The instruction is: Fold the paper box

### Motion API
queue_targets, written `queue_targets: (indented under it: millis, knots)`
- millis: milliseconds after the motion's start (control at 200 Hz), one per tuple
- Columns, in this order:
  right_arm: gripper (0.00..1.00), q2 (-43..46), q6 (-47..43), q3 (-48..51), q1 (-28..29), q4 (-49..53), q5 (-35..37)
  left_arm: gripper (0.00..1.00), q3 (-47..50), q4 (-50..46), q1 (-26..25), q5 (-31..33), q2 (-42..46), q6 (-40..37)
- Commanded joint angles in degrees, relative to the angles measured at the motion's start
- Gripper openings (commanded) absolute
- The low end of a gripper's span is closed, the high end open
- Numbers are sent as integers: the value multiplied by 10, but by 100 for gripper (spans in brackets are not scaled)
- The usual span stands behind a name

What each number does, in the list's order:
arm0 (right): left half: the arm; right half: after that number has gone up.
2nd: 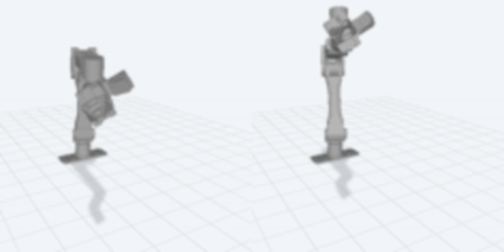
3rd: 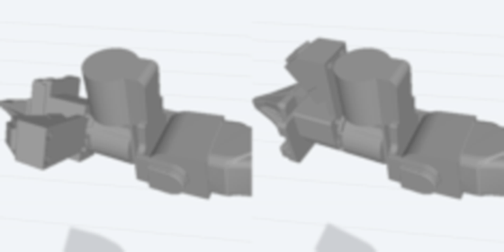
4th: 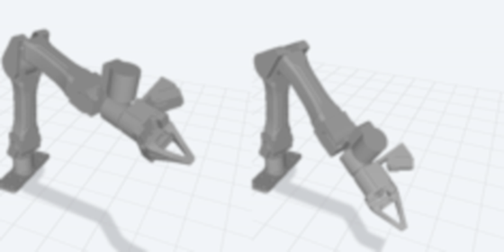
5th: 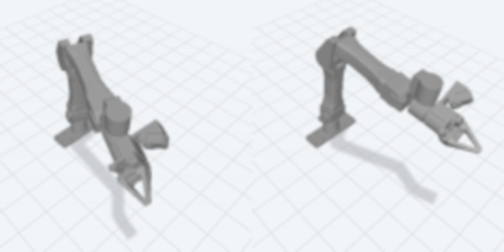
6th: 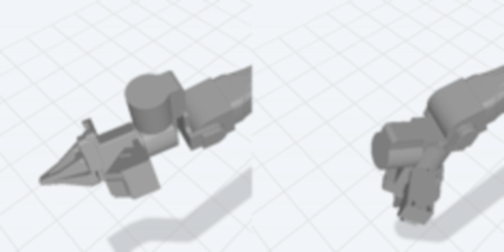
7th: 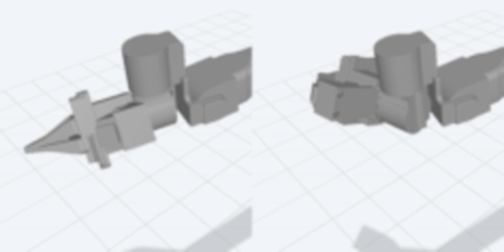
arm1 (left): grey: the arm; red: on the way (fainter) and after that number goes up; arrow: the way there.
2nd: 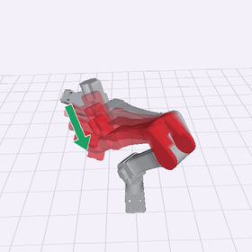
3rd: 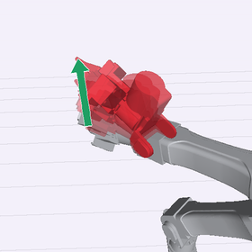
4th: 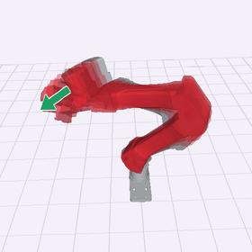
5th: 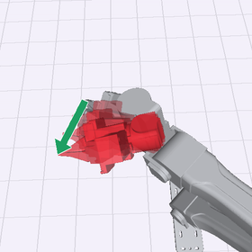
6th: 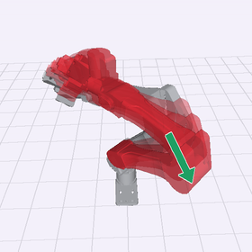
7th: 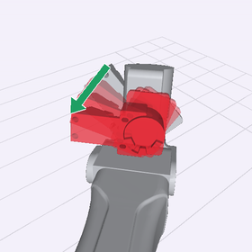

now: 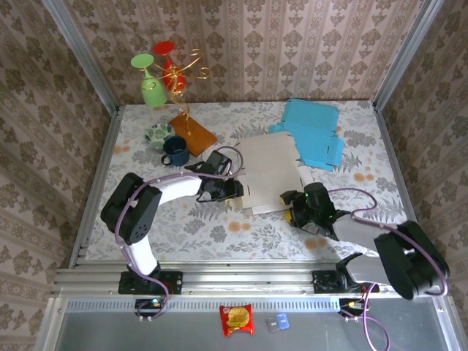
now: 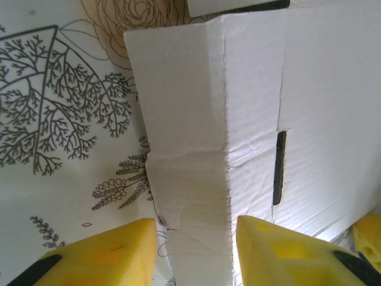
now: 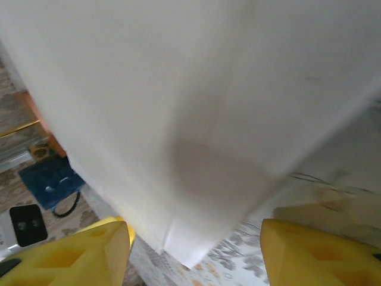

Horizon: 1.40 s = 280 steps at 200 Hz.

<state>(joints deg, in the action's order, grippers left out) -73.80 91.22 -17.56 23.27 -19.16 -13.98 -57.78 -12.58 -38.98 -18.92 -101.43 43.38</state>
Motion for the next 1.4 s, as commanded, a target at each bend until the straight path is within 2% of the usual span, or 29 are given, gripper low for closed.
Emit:
queue_targets:
  millis: [0, 430, 850, 1140, 1395]
  knots:
    - [57, -32, 10, 5, 6, -101, 12, 40, -14, -10, -4, -7, -9, 0]
    - [41, -24, -18, 40, 9, -208, 82, 36, -31, -25, -5, -20, -32, -15]
    - [27, -97, -30, 14, 19, -269, 91, 34, -36, -27, -5, -25, -38, -20]
    - [19, -106, -45, -9, 24, -251, 98, 33, -37, -31, -5, -24, -35, -23]
    - [9, -80, -57, -28, 24, -208, 104, 33, -37, -32, -6, -14, -18, -26]
